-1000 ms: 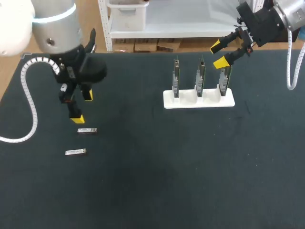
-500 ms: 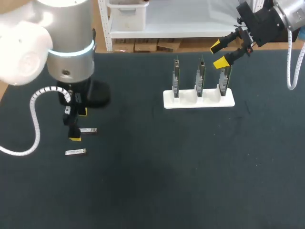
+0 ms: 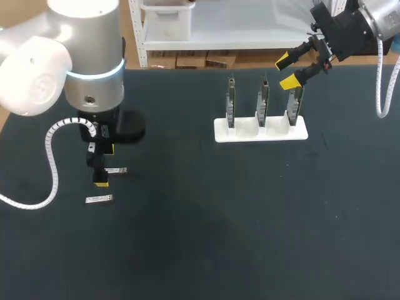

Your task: Pick up the optical module with the left hand, and insert it into the network port with the right hand.

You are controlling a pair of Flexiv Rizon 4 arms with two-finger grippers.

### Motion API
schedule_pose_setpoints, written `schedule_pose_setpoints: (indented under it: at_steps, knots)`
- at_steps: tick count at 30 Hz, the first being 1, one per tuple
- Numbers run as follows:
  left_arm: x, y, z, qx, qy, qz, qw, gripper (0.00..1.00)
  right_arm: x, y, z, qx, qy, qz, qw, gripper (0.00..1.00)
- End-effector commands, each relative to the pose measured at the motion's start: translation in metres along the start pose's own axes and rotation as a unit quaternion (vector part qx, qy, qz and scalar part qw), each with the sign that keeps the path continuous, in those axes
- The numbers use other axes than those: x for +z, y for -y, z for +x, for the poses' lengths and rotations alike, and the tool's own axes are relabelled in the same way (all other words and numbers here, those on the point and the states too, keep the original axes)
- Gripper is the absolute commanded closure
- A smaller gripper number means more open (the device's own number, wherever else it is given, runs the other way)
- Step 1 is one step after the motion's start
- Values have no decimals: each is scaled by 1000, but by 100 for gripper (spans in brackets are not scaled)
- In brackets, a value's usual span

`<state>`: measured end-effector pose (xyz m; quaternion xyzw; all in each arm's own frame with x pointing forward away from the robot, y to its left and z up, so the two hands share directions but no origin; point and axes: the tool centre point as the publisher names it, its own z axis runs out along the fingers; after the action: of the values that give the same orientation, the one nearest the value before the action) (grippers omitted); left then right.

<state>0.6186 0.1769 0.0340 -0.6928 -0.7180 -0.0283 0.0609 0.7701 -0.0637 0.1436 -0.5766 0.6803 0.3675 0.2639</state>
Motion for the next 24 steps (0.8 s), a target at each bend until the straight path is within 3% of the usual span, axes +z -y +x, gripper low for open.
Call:
schedule_pose_setpoints:
  at_steps: [1, 14, 24]
  knots:
    - [7, -7, 0, -2, 0, 7, 1000, 0, 0, -1, 0, 0, 0, 2, 1000, 0]
    - [25, -16, 5, -28, 3, 21, 999, 0, 0, -1, 0, 0, 0, 2, 1000, 0]
    - [30, -26, 1, -22, 7, 18, 1000, 0, 0, -1, 0, 0, 0, 2, 1000, 0]
